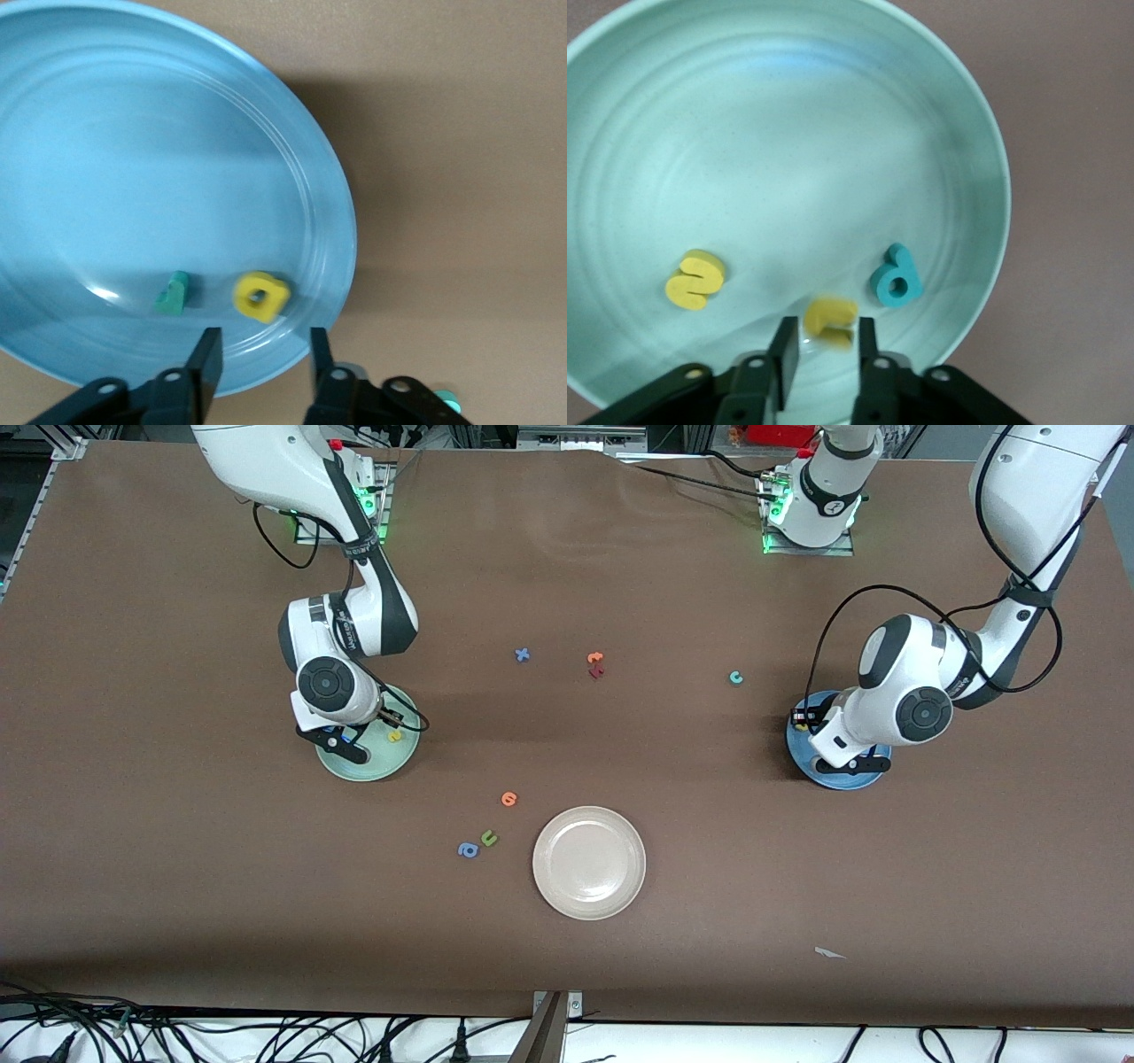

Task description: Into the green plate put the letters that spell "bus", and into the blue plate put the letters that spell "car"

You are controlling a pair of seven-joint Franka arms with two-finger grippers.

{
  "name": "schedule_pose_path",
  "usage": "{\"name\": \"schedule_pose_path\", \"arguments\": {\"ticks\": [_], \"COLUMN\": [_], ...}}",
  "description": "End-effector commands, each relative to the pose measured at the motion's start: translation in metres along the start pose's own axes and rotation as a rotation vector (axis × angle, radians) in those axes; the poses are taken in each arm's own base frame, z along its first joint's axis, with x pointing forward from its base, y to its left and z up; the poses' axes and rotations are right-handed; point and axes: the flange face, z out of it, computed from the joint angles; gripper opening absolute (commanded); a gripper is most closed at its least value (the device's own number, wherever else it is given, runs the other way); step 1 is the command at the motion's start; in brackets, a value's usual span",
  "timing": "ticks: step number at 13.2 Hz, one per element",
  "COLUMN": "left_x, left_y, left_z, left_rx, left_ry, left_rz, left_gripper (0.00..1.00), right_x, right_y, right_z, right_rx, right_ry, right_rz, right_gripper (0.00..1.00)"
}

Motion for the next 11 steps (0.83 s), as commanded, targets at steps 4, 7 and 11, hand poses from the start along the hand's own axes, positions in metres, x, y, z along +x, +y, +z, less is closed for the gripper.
{"name": "schedule_pose_path", "arguments": {"ticks": [4,7,11], "left_x": [-0.019,-0.044,-0.083], "left_y": [0.056,0.106,0.126], "left_z": [-0.033,-0.026,0.018], "left_rx": [-0.022,-0.024,-0.058], "left_ry": [0.039,0.028,0.114], "left_rz": [-0.042,-0.091,-0.099], "left_gripper": [0.99,0.98,0.98], "right_x": [0.005,0.031,0.069], "right_y": [0.001,0.022,0.087], "right_z": [-0.078,-0.136,-0.217], "right_rx": [0.033,0.019,0.06], "right_ry": [0.0,-0.035,-0.091], "right_rz": [-0.021,-0.121,-0.302], "right_gripper": [0.99,0.99,0.99]}}
